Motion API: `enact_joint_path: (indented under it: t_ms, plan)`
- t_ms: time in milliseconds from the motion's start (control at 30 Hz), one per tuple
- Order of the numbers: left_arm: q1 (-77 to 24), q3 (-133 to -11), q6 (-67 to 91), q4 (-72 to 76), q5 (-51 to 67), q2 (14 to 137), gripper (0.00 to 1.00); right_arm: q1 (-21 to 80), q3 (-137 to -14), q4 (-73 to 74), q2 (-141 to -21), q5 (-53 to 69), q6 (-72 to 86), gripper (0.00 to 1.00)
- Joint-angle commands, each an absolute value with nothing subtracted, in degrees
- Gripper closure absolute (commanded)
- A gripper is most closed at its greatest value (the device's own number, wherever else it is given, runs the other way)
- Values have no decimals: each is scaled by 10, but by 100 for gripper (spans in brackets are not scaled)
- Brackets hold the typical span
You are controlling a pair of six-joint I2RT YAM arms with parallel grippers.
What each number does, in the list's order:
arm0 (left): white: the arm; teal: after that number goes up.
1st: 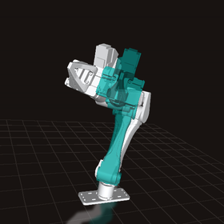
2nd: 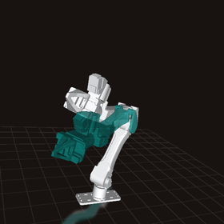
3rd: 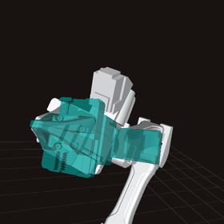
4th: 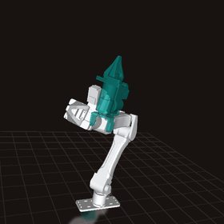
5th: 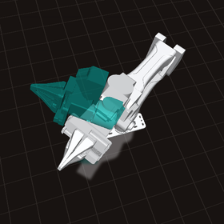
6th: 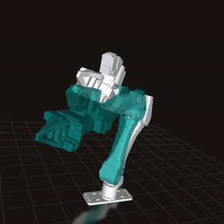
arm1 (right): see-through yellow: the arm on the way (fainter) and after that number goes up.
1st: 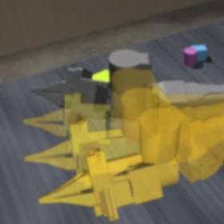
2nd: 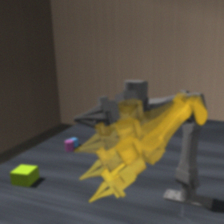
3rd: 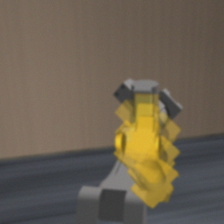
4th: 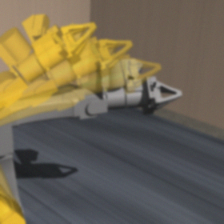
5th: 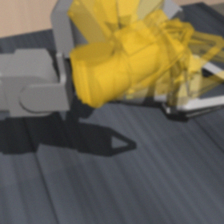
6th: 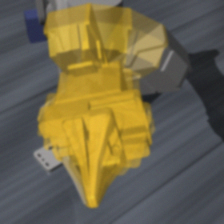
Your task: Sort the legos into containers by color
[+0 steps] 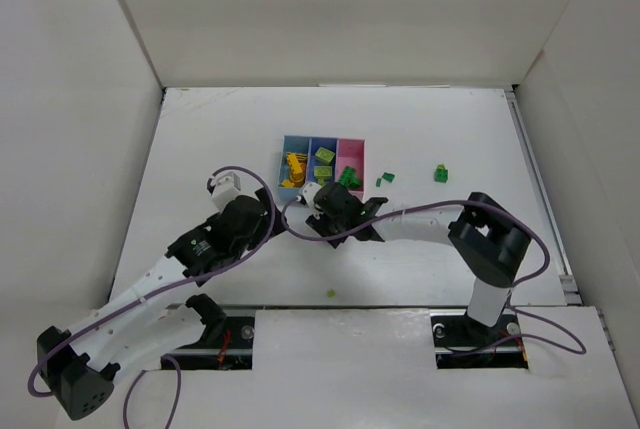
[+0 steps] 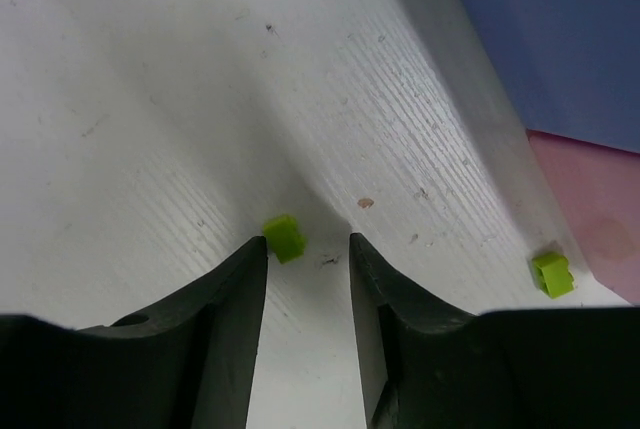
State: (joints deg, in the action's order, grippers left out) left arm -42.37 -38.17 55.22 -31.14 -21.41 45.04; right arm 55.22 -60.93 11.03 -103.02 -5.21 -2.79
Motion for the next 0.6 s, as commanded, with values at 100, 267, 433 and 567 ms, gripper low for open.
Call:
enact_joint_path:
  t_ms: [100, 267, 433, 567]
  plan:
    - [-426, -402, 557, -316, -225, 437, 0, 557, -631, 89, -1047, -47, -26, 68]
    - [-426, -396, 557, -316, -225, 432, 0, 563, -621, 89, -1034, -47, -21, 76]
    - [-426, -396, 557, -316, -225, 432, 0, 563, -621, 83, -1034, -47, -16, 86]
    - [-426, -396, 557, -316, -225, 432, 0, 568, -633, 97, -1013, -41, -16, 90]
